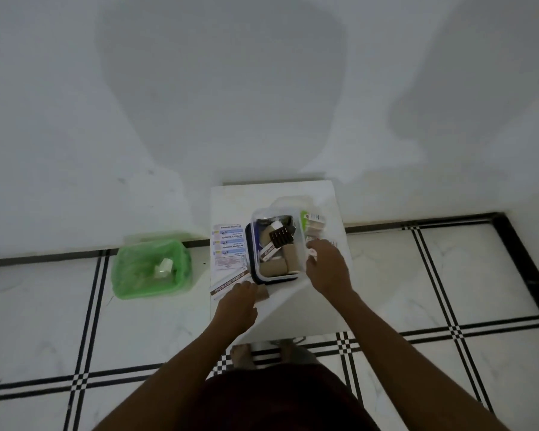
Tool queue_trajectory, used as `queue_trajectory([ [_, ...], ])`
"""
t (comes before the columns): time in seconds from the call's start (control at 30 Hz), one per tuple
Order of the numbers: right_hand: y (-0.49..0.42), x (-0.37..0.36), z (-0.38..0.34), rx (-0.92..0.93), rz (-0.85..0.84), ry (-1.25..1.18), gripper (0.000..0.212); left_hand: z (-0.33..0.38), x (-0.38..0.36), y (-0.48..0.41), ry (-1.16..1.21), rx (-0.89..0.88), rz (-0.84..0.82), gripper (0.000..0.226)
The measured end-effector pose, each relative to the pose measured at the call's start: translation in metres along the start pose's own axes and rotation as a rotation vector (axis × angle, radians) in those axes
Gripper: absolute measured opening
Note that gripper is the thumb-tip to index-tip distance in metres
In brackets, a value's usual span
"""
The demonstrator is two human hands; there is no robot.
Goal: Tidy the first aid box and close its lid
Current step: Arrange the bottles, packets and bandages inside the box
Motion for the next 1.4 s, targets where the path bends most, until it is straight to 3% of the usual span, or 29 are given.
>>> queue_trajectory([
  [0.13, -0.009, -0.01, 0.042, -0.091, -0.141, 0.142, 0.037, -0.003, -0.008, -0.011, -0.045, 0.021, 0.016, 0.035],
  [0.27, -0.023, -0.033, 0.071, -0.037, -0.319, 0.309, 0.023, -0.009, -0.022, -0.024, -0.21, 0.017, 0.003, 0.039],
  [0.43, -0.036, -0.053, 0.093, 0.142, -0.278, 0.41, 0.02, -0.01, -0.031, -0.031, -0.23, 0.076, 0.008, 0.032],
  [0.57, -0.045, -0.055, 0.109, 0.13, -0.29, 0.417, 0.039, -0.011, -0.032, -0.029, -0.181, 0.1, 0.058, 0.024],
  [0.7, -0.051, -0.056, 0.111, 0.117, -0.35, 0.448, 0.032, -0.021, -0.024, -0.015, -0.193, 0.088, 0.143, 0.025],
  [0.9, -0.053, -0.014, 0.088, 0.087, -0.159, 0.402, 0.042, -0.034, 0.014, 0.009, -0.221, 0.113, 0.302, 0.034],
  [1.03, -0.057, 0.023, 0.061, 0.187, -0.01, 0.329, 0.043, -0.042, 0.05, 0.018, -0.128, 0.149, 0.465, 0.035],
  [1.2, -0.073, 0.039, 0.012, 0.337, -0.019, 0.169, 0.04, -0.014, 0.083, 0.006, 0.078, 0.029, 0.627, 0.039],
  [1.4, -0.093, 0.007, -0.022, 0.377, -0.276, 0.18, 0.048, 0.049, 0.048, -0.042, 0.081, -0.127, 0.337, 0.044],
])
Point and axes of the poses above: each hand's wrist, its own y-axis away from the middle knuckle, its own x-axis out of the back of the hand, z = x × y, the point moved 5 cm from there along -y, towards the middle knuckle, and after that the axes turned 5 degrees about -y, right-handed, at the moved point
